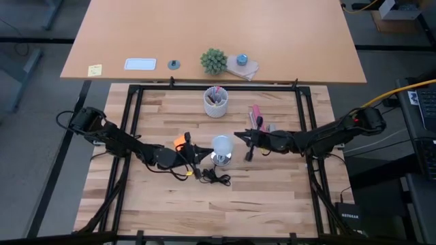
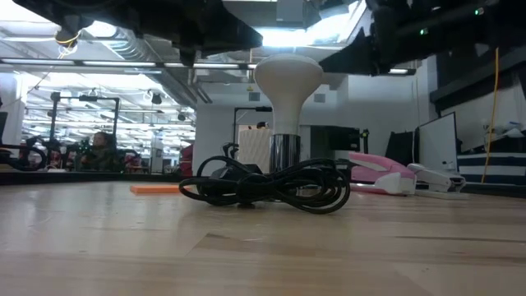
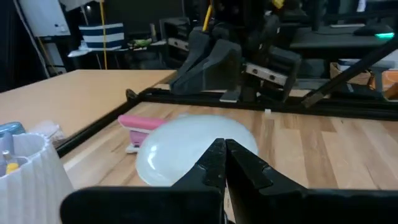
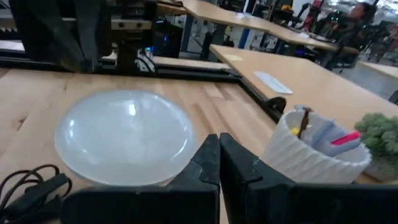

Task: Screw lightbulb
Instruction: Remove the lightbulb from the lamp

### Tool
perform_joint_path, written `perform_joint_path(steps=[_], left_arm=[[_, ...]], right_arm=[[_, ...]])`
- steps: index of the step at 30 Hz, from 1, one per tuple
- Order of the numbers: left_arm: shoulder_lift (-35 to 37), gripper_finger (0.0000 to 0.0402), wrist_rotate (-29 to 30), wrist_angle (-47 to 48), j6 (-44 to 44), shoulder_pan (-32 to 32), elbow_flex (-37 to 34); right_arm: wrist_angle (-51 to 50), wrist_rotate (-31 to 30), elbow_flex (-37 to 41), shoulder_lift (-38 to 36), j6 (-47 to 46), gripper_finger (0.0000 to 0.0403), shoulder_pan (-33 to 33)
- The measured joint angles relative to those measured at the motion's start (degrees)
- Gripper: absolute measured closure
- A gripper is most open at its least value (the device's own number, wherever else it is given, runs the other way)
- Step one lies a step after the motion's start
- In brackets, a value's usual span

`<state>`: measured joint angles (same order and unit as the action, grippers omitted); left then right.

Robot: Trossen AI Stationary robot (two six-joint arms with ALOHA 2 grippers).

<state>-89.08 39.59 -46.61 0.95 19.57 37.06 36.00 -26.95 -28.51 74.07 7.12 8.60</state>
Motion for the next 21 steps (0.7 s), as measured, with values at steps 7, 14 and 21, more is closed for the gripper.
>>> perform_joint_path(steps=[7,14,21], left_arm=[[0.1,0.04,5.1,-0.9,-1.8,-0.1,0.0],[0.1,0.04,13.3,-0.8,-2.5,-0.2,0.0],[0.2,0.04,12.9,1.0,-2.3,-3.1,0.0]], right_arm=[[-0.8,7.5,0.0,-5.1,0.0,0.0402,0.0],[-3.2,22.7,0.0,-6.1,-6.4,0.0402,0.1],[-4.6,24.5,0.0,-5.2,-10.1,0.0402,0.1]])
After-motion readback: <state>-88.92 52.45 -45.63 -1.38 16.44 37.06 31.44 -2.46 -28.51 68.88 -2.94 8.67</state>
